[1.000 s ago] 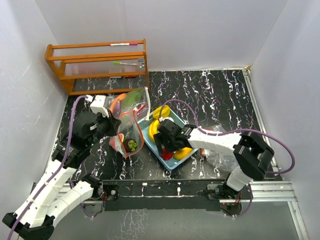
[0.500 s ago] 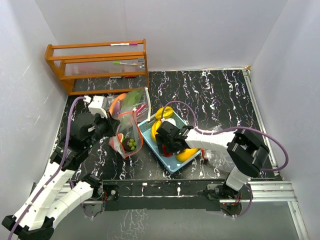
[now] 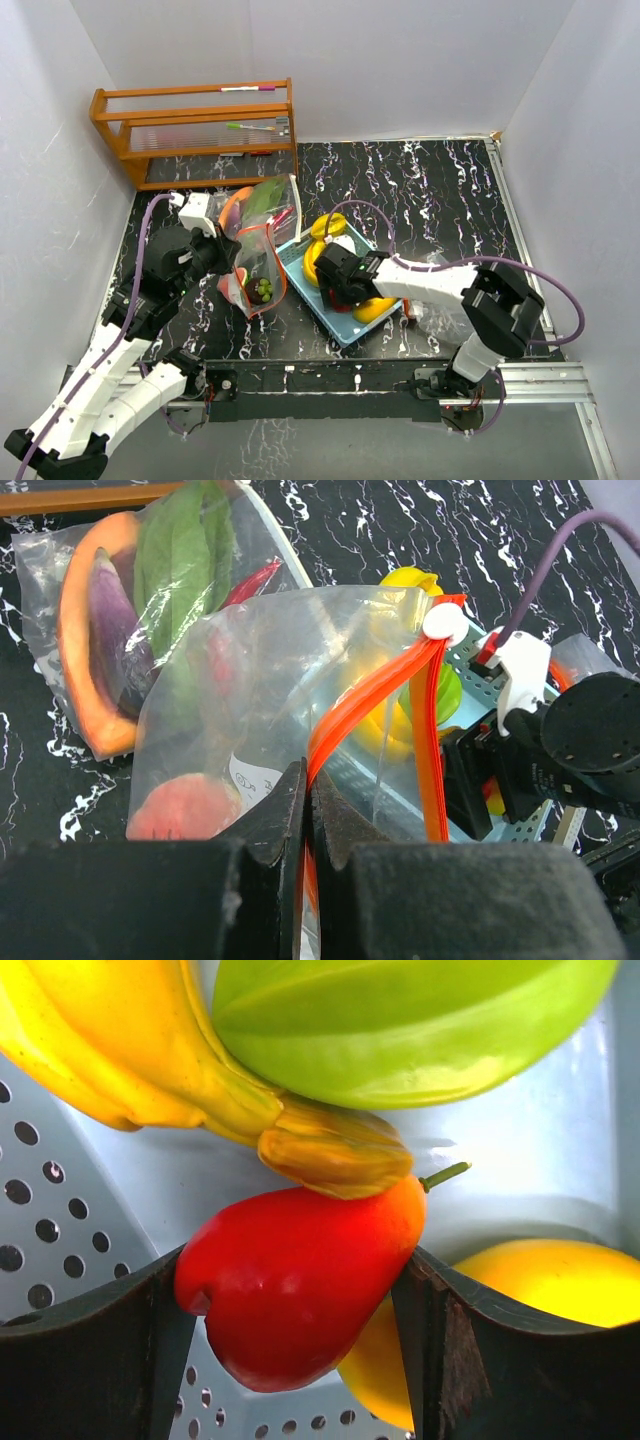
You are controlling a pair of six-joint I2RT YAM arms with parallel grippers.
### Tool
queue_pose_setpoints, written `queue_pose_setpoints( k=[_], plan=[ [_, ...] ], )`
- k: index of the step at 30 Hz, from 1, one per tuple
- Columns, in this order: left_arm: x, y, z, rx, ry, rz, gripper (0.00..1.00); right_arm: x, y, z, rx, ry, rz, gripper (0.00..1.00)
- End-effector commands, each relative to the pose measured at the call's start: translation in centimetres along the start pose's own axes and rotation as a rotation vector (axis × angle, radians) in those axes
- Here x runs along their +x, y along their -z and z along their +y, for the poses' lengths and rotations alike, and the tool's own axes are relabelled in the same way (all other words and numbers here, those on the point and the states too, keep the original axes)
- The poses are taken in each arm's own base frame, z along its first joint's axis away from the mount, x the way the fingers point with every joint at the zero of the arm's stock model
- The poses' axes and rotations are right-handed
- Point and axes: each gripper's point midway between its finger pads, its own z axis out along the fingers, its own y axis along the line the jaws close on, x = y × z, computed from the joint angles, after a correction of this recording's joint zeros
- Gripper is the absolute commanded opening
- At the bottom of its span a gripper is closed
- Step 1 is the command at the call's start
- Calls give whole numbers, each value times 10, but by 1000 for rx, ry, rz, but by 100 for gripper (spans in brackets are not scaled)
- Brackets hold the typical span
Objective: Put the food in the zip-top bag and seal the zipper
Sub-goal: Pick up the fake fruit from the bin.
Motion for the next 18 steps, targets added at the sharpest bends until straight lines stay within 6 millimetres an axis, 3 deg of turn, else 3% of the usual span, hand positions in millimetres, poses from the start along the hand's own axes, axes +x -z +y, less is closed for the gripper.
queue_pose_setpoints(
  k=[1, 10, 15, 18],
  plan=[
    [-5, 0, -3, 10, -4, -14, 0, -31, 39, -1, 1, -11, -94, 51],
    [-6, -2, -4, 15, -3, -15, 0, -77, 142, 17, -215, 21, -307, 51],
    [-7, -3, -4, 14, -4, -14, 0, -113, 208, 52, -459, 109, -500, 51],
    [-8, -3, -5, 15, -4, -15, 0, -127, 223, 78, -568, 185, -539, 51]
  ],
)
